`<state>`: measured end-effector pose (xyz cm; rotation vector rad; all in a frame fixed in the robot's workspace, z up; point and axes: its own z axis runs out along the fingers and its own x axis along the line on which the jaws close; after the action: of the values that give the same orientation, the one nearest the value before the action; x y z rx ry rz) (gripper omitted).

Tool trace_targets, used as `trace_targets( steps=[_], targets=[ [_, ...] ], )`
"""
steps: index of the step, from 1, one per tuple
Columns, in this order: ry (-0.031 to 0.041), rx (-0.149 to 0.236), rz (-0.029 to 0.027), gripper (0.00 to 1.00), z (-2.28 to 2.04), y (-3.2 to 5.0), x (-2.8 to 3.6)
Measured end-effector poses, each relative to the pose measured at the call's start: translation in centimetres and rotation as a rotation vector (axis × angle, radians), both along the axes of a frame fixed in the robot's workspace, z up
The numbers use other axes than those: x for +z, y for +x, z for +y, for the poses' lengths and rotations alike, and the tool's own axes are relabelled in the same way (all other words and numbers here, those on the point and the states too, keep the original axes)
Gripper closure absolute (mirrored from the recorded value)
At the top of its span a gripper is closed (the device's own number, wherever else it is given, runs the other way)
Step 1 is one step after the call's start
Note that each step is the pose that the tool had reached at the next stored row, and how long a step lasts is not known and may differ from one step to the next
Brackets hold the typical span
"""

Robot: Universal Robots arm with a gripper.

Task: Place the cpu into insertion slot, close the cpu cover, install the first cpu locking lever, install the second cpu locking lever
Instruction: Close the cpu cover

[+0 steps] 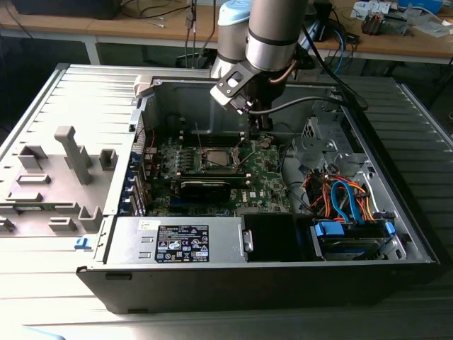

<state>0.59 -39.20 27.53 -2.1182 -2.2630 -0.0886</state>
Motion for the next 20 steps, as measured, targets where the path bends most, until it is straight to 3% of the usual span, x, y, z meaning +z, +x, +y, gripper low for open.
trace_targets(
  steps=[20],
  targets=[
    [0.0001,0.000,-0.0001,0.89,-0.01,0.84,0.00]
  ],
)
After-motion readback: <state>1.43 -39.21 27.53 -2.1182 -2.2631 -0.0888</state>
